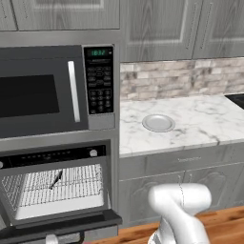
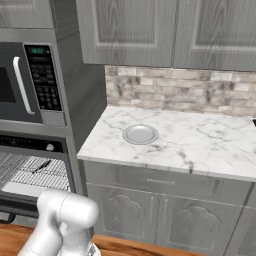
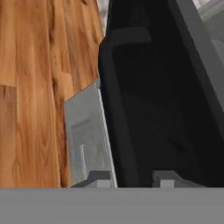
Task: Take the fish from the oven and place it on the plate on the counter.
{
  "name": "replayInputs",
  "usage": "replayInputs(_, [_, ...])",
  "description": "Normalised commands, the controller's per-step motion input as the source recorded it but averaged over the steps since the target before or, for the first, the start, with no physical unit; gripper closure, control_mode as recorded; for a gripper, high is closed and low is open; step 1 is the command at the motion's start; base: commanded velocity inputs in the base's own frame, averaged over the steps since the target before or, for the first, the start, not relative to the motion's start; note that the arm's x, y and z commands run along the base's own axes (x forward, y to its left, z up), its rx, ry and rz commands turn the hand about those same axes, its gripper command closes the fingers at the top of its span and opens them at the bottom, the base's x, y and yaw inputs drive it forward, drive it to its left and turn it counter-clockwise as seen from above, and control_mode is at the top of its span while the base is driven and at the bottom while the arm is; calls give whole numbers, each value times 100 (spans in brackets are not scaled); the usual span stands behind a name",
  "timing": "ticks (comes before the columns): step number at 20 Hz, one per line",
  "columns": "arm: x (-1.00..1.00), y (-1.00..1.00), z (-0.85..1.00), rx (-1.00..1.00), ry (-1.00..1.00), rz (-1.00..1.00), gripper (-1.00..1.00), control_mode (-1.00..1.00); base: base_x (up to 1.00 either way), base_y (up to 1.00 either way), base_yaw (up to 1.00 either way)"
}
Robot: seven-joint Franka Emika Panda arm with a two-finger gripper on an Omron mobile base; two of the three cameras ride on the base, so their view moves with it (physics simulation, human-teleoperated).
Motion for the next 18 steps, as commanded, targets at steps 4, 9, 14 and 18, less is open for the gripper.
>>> replayInputs(4, [-100, 0, 67, 5, -35, 0, 100, -100, 0, 0, 0])
replayInputs(9, [-100, 0, 76, 1, -37, 0, 100, -100, 0, 0, 0])
replayInputs(14, [12, -4, 93, 13, -9, -1, 100, -100, 0, 0, 0])
replayInputs(18, [51, -7, 61, 49, 0, -1, 100, -100, 0, 0, 0])
